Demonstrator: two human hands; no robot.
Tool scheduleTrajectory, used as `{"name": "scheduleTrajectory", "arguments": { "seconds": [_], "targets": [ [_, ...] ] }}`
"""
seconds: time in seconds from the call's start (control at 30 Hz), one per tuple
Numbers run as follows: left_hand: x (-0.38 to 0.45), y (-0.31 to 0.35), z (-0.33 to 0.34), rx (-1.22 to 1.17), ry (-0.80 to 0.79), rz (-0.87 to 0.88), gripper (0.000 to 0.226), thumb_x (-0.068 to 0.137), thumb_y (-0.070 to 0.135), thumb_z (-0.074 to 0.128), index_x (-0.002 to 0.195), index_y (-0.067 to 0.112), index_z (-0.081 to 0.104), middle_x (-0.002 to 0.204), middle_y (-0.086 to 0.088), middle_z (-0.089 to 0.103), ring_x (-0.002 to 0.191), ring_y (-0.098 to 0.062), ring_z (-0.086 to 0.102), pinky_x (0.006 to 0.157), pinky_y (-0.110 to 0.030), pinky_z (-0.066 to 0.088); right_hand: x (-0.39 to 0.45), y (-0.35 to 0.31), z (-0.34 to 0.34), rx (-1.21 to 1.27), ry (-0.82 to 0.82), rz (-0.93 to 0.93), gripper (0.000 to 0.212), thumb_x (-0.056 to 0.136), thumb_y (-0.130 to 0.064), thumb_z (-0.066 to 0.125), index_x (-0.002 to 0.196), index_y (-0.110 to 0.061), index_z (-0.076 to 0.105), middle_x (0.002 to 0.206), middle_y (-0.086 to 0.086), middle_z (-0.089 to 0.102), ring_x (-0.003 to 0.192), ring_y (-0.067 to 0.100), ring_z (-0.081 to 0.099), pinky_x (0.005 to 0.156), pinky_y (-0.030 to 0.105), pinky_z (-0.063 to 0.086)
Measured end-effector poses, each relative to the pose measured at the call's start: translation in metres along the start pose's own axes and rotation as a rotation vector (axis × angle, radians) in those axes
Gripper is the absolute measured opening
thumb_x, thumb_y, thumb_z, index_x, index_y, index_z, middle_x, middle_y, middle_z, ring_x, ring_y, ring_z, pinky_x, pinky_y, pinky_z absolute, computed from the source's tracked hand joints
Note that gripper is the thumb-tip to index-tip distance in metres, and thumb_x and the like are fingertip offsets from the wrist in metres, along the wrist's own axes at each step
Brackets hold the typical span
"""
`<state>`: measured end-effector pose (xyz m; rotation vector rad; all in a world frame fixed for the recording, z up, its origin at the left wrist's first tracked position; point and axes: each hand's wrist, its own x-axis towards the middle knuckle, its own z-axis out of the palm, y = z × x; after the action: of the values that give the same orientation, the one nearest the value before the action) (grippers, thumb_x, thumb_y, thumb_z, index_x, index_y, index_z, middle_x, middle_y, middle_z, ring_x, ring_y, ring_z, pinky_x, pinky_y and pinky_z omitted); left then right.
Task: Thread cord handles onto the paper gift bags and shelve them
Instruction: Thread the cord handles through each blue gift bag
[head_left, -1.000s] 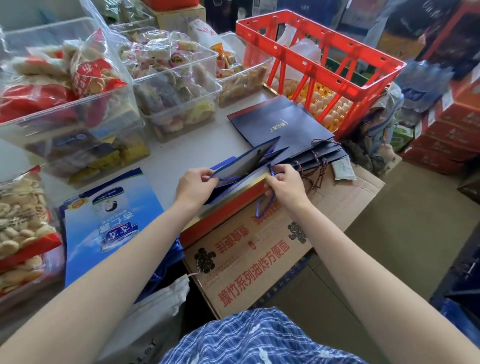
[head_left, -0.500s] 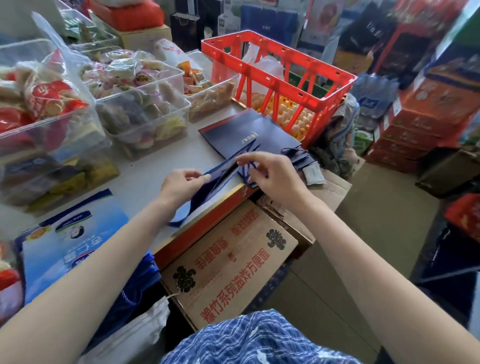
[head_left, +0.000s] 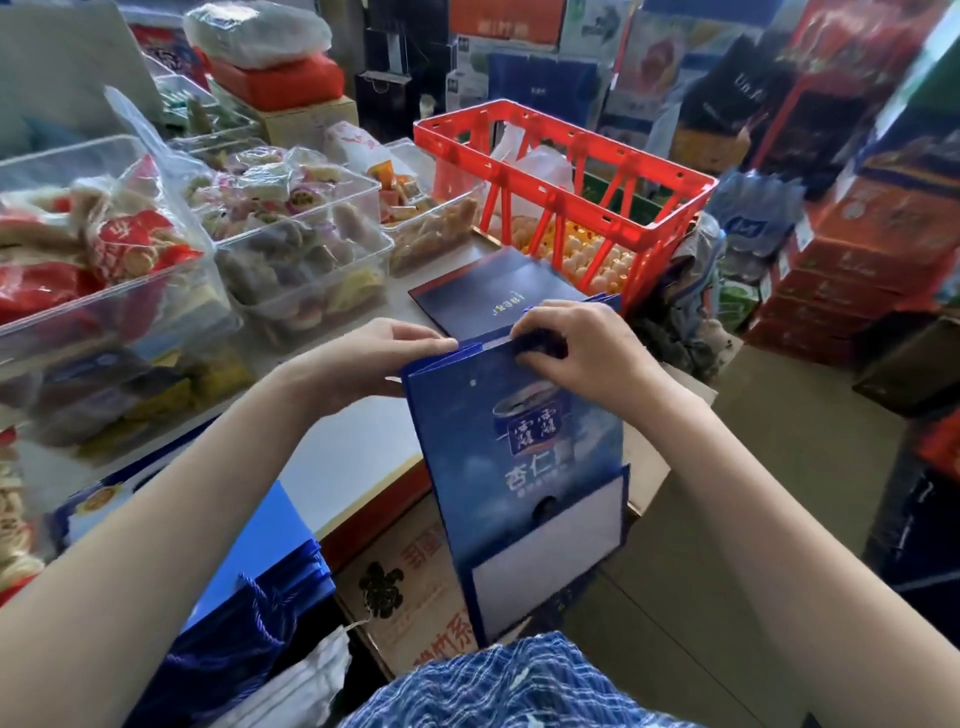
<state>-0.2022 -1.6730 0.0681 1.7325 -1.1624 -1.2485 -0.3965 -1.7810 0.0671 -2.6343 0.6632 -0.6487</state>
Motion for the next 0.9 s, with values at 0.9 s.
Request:
{"name": "scheduleTrajectory", "arguments": {
  "seconds": [0.9],
  "targets": [
    [0.044,-0.092,0.062,0.713,0.45,0.339,0.021,0.087,0.025,0.063,0.104,0.017,0.072,0.1,-0.001,0.071,0.102,-0.026,0.055,0.089,-0.036,0.03,-0.044,0.034,0.061,0.945,-0.333,0.661,0.018,0.096,-0.019,0.05,0.111,-0.021,0.06,0.11,-0.003,0.069,0.095,0.01,0.057,0.077,0.026,0.038]
  ]
}}
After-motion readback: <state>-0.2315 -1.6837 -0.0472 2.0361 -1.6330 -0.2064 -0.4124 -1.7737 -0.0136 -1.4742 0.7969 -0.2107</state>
